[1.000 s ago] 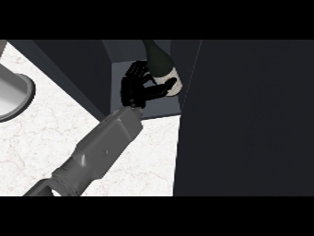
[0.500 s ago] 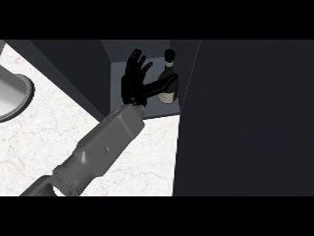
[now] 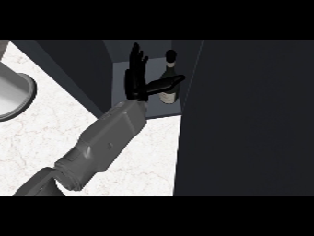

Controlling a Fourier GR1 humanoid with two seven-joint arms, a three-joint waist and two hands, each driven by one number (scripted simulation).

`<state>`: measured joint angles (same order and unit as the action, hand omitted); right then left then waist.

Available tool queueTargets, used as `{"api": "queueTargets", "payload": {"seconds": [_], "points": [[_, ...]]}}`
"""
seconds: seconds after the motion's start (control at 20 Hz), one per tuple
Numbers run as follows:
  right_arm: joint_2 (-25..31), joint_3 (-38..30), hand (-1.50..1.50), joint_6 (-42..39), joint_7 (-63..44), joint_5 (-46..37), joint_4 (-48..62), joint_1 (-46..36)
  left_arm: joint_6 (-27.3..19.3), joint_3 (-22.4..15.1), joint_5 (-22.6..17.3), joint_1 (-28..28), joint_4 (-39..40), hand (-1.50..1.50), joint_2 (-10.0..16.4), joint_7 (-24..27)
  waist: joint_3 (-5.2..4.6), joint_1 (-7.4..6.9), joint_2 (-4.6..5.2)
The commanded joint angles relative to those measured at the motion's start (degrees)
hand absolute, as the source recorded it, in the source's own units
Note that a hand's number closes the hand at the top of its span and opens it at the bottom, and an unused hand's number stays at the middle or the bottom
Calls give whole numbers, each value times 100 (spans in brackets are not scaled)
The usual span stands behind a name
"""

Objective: Pick up the wine, place it into the cabinet and close the cabinet

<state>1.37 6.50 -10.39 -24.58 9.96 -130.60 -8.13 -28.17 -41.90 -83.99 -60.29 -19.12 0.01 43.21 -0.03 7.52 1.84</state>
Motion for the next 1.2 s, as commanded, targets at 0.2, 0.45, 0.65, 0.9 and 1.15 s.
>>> {"api": "queueTargets", "payload": {"seconds": [0.2, 0.45, 0.65, 0.9, 1.15], "points": [[-3, 79, -150, -34, 146, -168, 4, 217, -72, -275, -13, -212, -139, -150, -1, 182, 1, -102, -26], [-61, 55, -150, 185, -216, -77, -148, -36, -50, -417, -129, 112, -330, -150, -1, 613, -4, -187, -50], [-39, 183, -150, 110, -68, -238, -332, 352, -8, -508, -313, 278, -718, -150, -1, 718, -1, -249, -90], [91, -93, -150, 184, -528, 92, -457, 22, 154, -766, -387, 436, -885, -150, -1, 836, -2, -301, -94], [-65, 137, -150, 125, -37, -211, -288, 528, 118, -1010, -381, 448, -1159, -150, -1, 720, 3, -439, -130]]}}
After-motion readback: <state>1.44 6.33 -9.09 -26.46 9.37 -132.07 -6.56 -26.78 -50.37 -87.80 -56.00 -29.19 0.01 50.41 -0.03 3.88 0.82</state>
